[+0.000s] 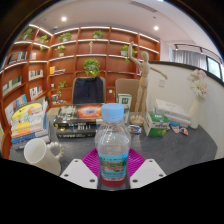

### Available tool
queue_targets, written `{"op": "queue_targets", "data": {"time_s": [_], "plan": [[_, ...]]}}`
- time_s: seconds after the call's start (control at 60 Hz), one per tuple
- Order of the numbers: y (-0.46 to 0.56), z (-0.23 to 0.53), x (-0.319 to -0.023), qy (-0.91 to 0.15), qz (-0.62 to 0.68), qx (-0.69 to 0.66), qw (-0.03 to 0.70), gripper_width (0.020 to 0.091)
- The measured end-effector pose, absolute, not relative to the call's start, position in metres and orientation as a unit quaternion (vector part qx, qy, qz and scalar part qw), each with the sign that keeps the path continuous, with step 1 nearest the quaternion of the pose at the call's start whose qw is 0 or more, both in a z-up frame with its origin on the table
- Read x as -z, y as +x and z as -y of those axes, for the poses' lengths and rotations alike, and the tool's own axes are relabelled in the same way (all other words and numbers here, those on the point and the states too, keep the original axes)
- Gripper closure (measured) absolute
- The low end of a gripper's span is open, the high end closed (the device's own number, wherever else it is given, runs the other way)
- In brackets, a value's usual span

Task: Pour water

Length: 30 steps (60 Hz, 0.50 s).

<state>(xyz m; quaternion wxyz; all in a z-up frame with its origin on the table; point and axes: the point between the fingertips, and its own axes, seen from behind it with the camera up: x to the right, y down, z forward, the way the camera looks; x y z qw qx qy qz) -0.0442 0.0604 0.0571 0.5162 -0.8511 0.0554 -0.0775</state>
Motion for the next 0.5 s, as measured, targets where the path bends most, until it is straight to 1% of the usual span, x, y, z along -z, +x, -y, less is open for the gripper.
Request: {"op": "queue_targets", "data": {"time_s": [0.017, 0.033, 0.067, 0.15, 0.267, 0.317, 0.383, 0.45, 0.5], "plan": [[-0.045, -0.060, -0.052, -0.854, -0.055, 0.076, 0.512, 0.0787], [-0.046, -0.055, -0.046, -0.857, -0.053, 0.075, 0.507, 0.0758], [-0.047, -0.055, -0.052, -0.847, -0.049, 0.076, 0.524, 0.0761], [-0.048, -0.054, -0.051, -0.846, -0.046, 0.075, 0.526, 0.0735], [-0.049, -0.058, -0.051, -0.843, -0.045, 0.067, 0.532, 0.0674], [-0.048, -0.057, -0.046, -0.847, -0.049, 0.062, 0.526, 0.0659], [-0.047, -0.047, -0.028, -0.865, -0.046, 0.059, 0.497, 0.0580], [-0.048, -0.036, -0.014, -0.881, -0.030, 0.064, 0.467, 0.0477], [-0.050, -0.030, -0.013, -0.884, -0.019, 0.066, 0.462, 0.0443]]}}
